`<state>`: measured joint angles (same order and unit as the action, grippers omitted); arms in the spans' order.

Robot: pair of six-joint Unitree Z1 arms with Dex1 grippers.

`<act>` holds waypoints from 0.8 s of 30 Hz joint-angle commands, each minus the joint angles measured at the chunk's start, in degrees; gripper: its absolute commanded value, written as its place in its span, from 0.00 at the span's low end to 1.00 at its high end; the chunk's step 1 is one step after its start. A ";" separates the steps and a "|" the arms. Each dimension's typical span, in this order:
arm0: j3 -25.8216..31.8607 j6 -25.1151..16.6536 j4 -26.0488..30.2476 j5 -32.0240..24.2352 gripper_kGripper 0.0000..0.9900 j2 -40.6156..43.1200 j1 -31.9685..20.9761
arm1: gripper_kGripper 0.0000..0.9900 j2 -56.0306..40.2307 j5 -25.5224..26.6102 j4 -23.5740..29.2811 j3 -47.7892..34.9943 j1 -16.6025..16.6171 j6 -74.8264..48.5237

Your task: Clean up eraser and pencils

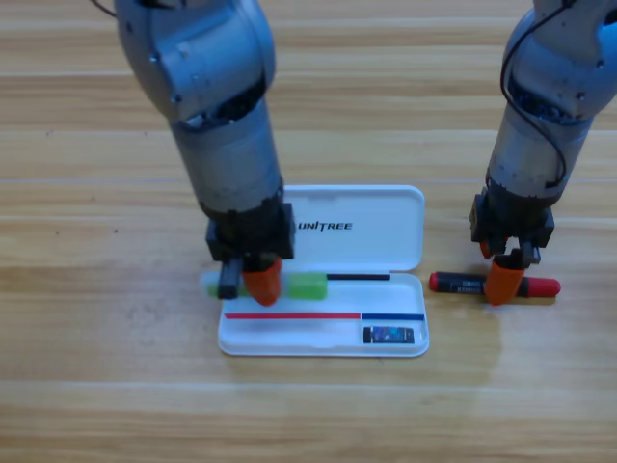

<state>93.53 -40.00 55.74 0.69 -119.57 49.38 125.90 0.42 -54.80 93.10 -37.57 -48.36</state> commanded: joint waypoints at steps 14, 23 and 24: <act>10.27 -0.60 7.90 -4.82 0.00 -10.07 1.07 | 0.00 0.75 -1.47 -2.24 -1.08 0.65 -2.44; 9.74 -0.95 7.81 -4.65 0.00 -10.77 0.37 | 0.00 -6.81 -1.21 -5.76 -1.08 -1.02 -2.36; 9.65 -0.95 7.81 -4.65 0.00 -10.86 0.28 | 0.00 -7.25 -1.12 -6.11 -1.08 -1.37 -2.36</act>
<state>104.06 -40.19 62.99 -3.58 -127.29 49.48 123.30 -0.25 -58.72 93.11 -37.58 -51.23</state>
